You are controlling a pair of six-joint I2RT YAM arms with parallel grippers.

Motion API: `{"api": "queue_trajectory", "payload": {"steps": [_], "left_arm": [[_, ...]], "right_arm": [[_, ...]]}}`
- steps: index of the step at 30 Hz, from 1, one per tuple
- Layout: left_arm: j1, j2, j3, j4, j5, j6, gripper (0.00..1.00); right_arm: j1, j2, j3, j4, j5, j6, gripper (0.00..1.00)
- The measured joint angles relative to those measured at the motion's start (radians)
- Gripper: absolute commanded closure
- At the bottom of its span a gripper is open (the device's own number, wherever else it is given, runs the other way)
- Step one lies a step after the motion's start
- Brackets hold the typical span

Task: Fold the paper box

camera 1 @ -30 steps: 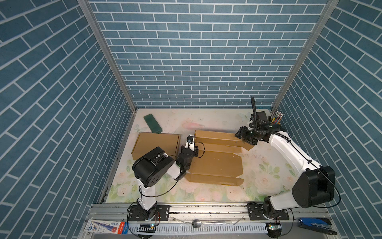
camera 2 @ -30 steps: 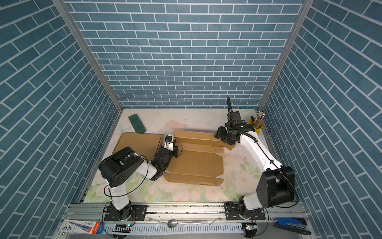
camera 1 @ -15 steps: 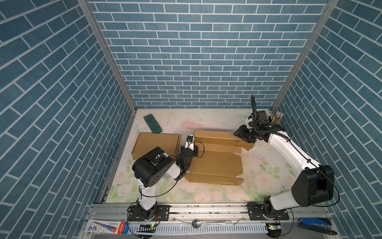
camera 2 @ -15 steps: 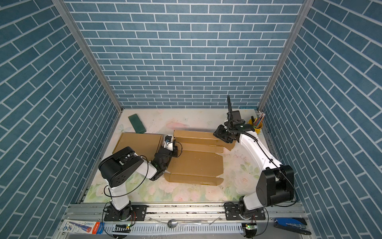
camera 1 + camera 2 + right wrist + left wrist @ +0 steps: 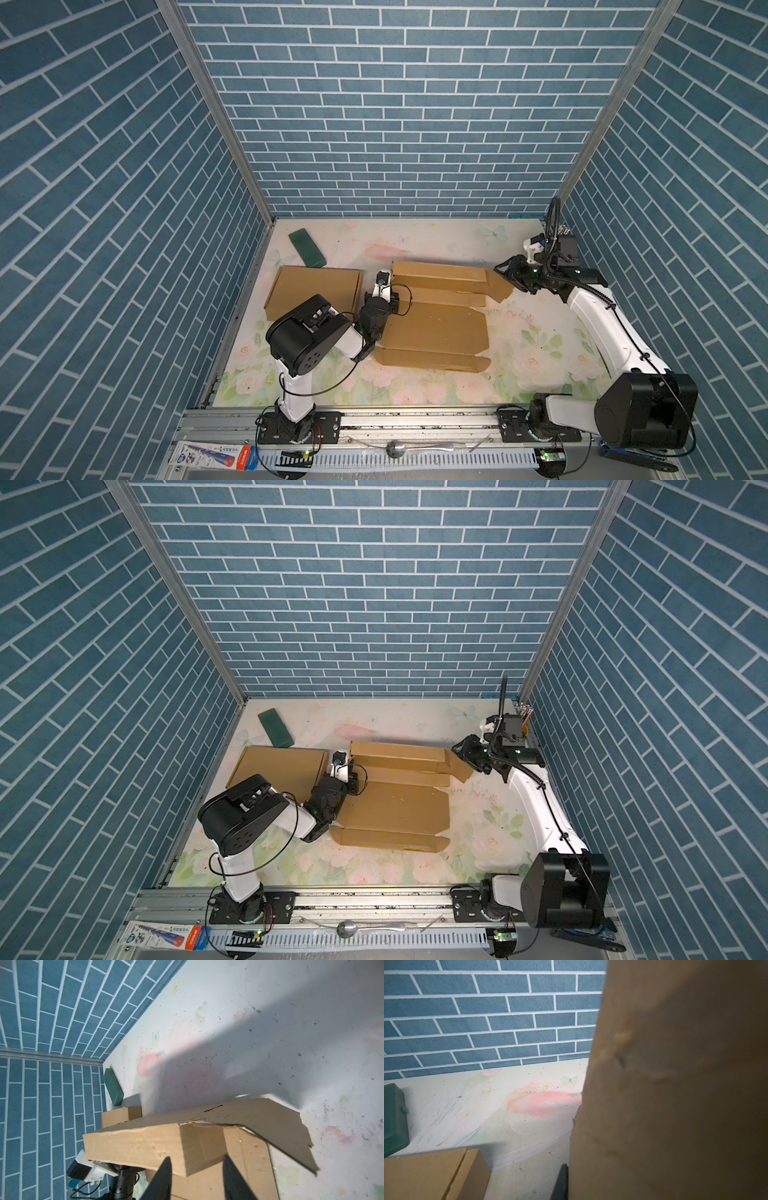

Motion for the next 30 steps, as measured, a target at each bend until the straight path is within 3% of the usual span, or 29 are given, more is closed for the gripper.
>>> {"api": "queue_trajectory", "payload": {"steps": [4, 5, 12, 21, 26, 30], "left_arm": [[0.0, 0.0, 0.005, -0.01, 0.0, 0.0, 1.0], [0.0, 0.0, 0.008, -0.013, 0.0, 0.0, 1.0], [0.0, 0.0, 0.025, -0.04, 0.001, 0.001, 1.0], [0.0, 0.0, 0.033, -0.071, 0.0, 0.0, 1.0], [0.0, 0.0, 0.033, -0.076, -0.003, -0.004, 1.0], [0.001, -0.002, 0.046, -0.105, -0.015, -0.019, 1.0]], "right_arm": [[0.005, -0.037, -0.165, 0.107, 0.056, 0.005, 0.98], [0.01, -0.039, -0.204, 0.141, 0.081, 0.008, 1.0], [0.084, 0.021, -0.42, 0.399, 0.283, -0.002, 1.0], [0.124, 0.177, -0.452, 0.74, 0.445, -0.037, 1.0], [0.156, 0.19, -0.47, 0.807, 0.473, -0.036, 1.0], [0.157, 0.108, -0.483, 0.719, 0.465, -0.06, 1.0]]}}
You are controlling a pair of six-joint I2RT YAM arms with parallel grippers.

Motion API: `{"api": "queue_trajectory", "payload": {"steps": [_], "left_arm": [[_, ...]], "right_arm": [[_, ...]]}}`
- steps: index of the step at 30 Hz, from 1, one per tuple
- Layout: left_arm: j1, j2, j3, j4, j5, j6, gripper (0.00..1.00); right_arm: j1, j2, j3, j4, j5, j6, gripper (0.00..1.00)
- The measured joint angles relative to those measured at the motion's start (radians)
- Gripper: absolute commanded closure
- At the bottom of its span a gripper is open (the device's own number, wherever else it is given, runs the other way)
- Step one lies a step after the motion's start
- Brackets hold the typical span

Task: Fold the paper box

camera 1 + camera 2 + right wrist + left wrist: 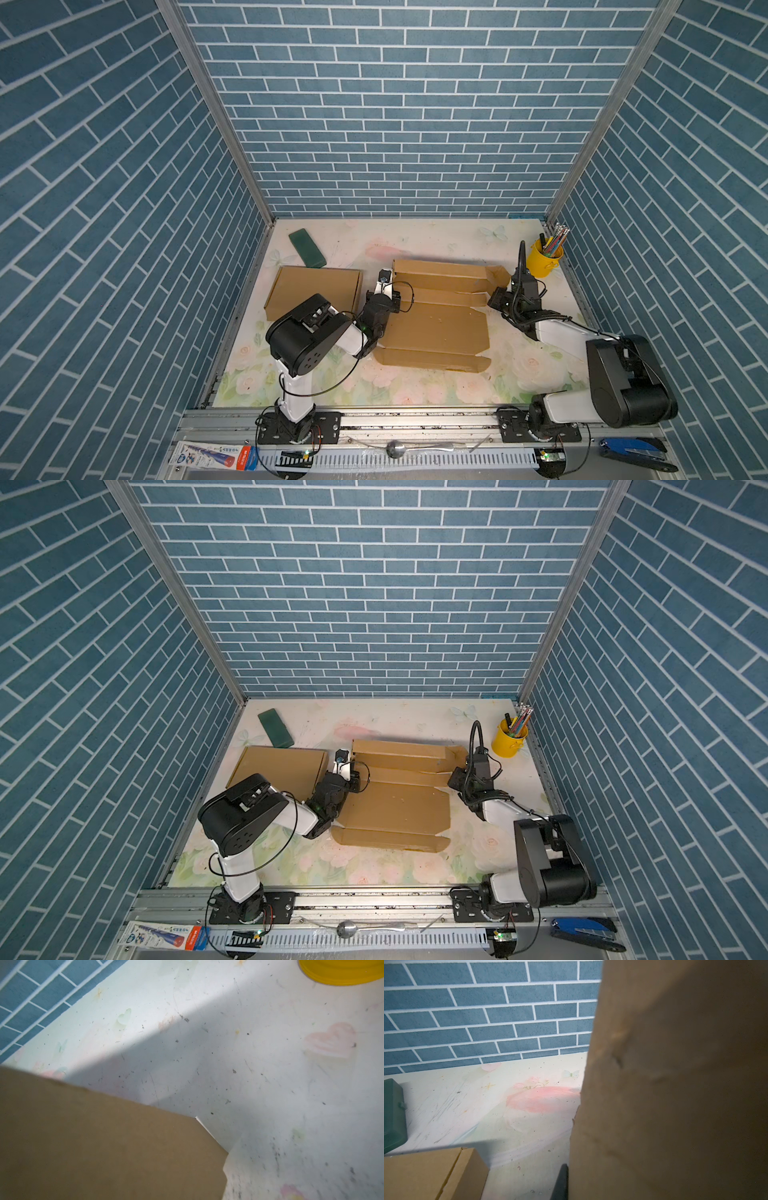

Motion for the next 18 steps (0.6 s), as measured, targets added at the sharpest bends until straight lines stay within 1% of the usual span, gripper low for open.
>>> {"api": "queue_trajectory", "payload": {"steps": [2, 4, 7, 8, 10, 13, 18], "left_arm": [[0.001, -0.007, 0.018, -0.031, -0.004, -0.006, 1.0], [0.004, -0.019, 0.031, -0.062, -0.005, -0.011, 1.0], [0.01, -0.032, 0.035, -0.092, -0.005, -0.02, 1.0], [0.013, -0.032, 0.035, -0.099, -0.005, -0.024, 1.0], [0.015, -0.032, 0.035, -0.113, -0.004, -0.031, 1.0], [0.017, -0.032, 0.041, -0.129, -0.003, -0.039, 1.0], [0.027, -0.032, 0.049, -0.146, 0.015, -0.047, 1.0]], "right_arm": [[-0.015, -0.063, 0.003, -0.081, -0.031, -0.036, 1.0], [-0.044, -0.128, 0.015, -0.174, -0.084, -0.079, 0.94], [-0.12, -0.212, 0.075, -0.343, -0.155, -0.164, 0.76], [-0.142, -0.23, 0.105, -0.393, -0.168, -0.192, 0.69], [-0.162, -0.246, 0.158, -0.459, -0.18, -0.23, 0.6], [-0.167, -0.23, 0.224, -0.508, -0.183, -0.272, 0.54], [-0.172, -0.135, 0.254, -0.502, -0.182, -0.349, 0.5]]}}
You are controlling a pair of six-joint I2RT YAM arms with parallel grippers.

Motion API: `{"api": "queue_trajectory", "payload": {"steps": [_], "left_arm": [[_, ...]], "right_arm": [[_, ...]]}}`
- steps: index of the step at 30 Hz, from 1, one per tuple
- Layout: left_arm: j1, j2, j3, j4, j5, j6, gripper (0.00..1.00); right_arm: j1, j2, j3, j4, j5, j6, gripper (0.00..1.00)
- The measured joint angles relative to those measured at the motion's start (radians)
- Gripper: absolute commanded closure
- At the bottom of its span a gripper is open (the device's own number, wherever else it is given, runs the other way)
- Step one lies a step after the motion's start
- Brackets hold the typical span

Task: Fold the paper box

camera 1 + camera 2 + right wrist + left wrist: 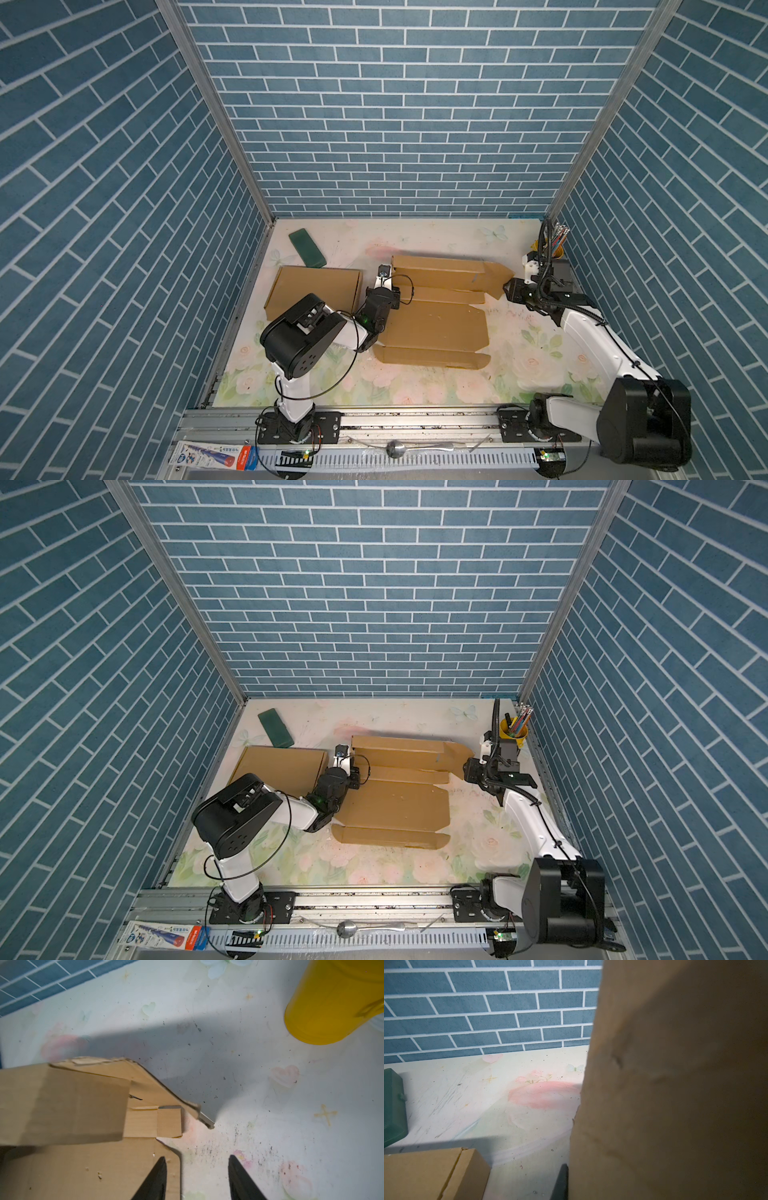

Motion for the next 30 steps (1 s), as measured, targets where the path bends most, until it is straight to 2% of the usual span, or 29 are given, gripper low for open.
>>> {"api": "queue_trajectory", "payload": {"steps": [6, 10, 13, 18, 22, 30], "left_arm": [[0.019, 0.0, 0.025, -0.053, 0.036, -0.012, 1.0], [0.036, -0.002, 0.042, -0.095, 0.069, -0.027, 1.0], [0.048, -0.002, 0.058, -0.13, 0.092, -0.042, 1.0], [0.062, -0.002, 0.095, -0.195, 0.113, -0.058, 1.0], [0.064, -0.002, 0.101, -0.218, 0.116, -0.069, 1.0], [0.064, -0.002, 0.103, -0.217, 0.119, -0.09, 1.0]], "right_arm": [[-0.006, 0.109, 0.01, 0.051, -0.027, -0.118, 0.5], [-0.007, 0.135, 0.01, 0.092, -0.077, -0.204, 0.54], [-0.007, 0.155, 0.01, 0.119, -0.102, -0.256, 0.61], [-0.007, 0.158, 0.009, 0.153, -0.129, -0.321, 0.86], [-0.007, 0.12, -0.002, 0.181, -0.142, -0.325, 0.98], [0.028, 0.012, -0.035, 0.117, -0.145, -0.322, 1.0]]}}
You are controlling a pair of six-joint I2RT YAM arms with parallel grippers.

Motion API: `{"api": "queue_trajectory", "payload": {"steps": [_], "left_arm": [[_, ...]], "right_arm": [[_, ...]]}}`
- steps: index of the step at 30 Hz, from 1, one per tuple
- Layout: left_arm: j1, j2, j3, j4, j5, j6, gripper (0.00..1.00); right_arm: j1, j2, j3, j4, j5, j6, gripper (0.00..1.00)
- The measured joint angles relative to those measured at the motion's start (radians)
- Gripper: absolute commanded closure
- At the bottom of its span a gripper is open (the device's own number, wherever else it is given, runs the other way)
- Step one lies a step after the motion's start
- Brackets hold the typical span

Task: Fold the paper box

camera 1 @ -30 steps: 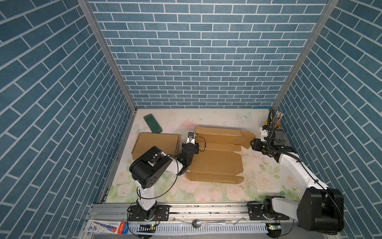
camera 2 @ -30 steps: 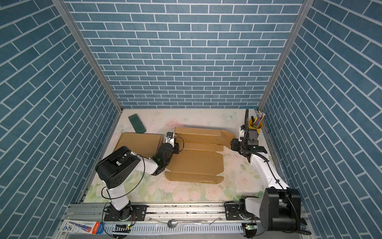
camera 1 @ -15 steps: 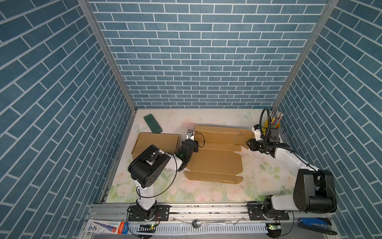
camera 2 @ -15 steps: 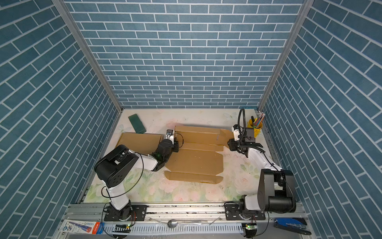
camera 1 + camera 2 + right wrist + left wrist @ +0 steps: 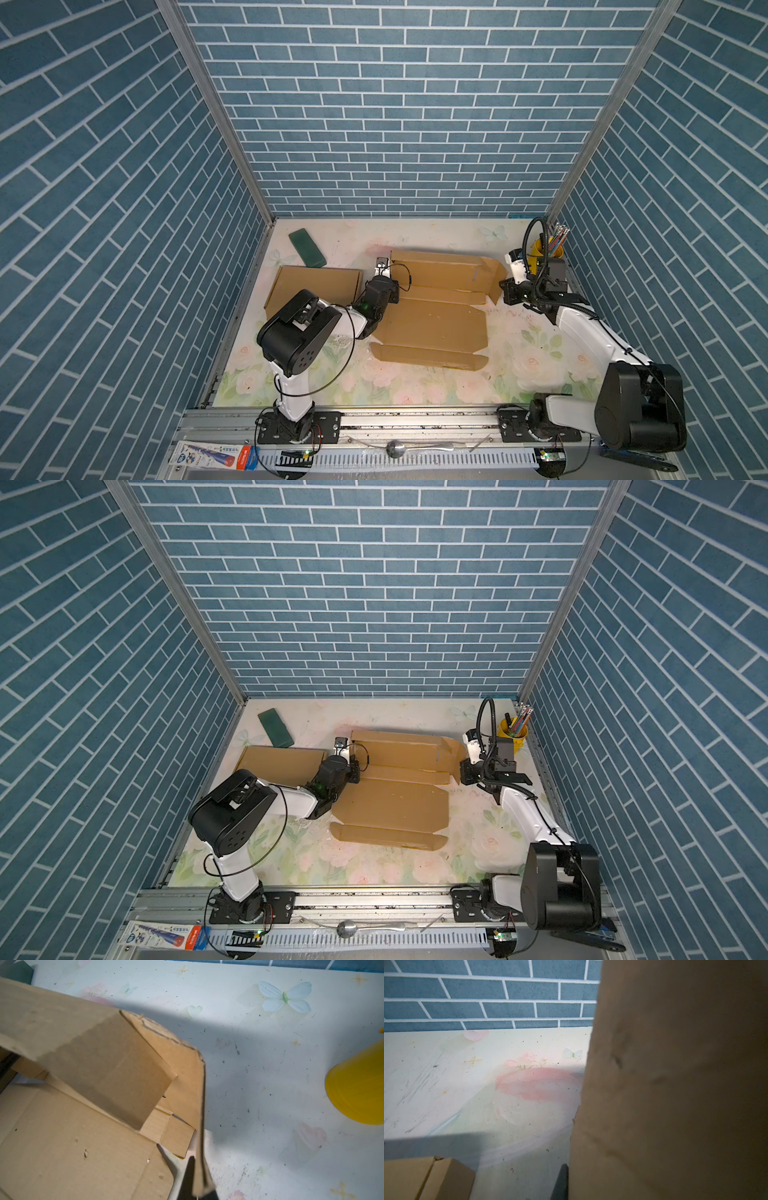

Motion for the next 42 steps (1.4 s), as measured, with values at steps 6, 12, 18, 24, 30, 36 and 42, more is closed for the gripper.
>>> {"api": "queue_trajectory", "payload": {"steps": [6, 12, 18, 24, 30, 36, 42], "left_arm": [[-0.001, 0.0, 0.0, 0.013, -0.003, -0.011, 1.0], [-0.001, 0.0, -0.003, 0.02, -0.003, -0.016, 1.0], [-0.003, 0.0, -0.011, 0.01, -0.005, -0.007, 1.0], [-0.003, 0.0, -0.019, 0.008, -0.015, -0.003, 1.0], [-0.004, -0.001, -0.019, 0.013, -0.014, -0.001, 1.0], [-0.005, -0.011, -0.028, 0.018, -0.014, 0.005, 1.0], [-0.005, -0.011, -0.035, 0.018, -0.014, 0.005, 1.0]], "right_arm": [[0.034, -0.093, -0.008, -0.077, -0.039, 0.053, 1.0], [0.079, -0.156, -0.047, -0.097, -0.084, 0.14, 1.0], [0.201, -0.136, -0.088, -0.024, -0.05, 0.226, 1.0], [0.257, -0.066, -0.125, 0.115, 0.003, 0.255, 0.87], [0.261, -0.043, -0.134, 0.124, -0.004, 0.259, 0.68], [0.193, -0.066, -0.082, -0.018, -0.061, 0.241, 0.58], [0.068, -0.146, 0.019, -0.155, -0.151, 0.241, 0.56]]}}
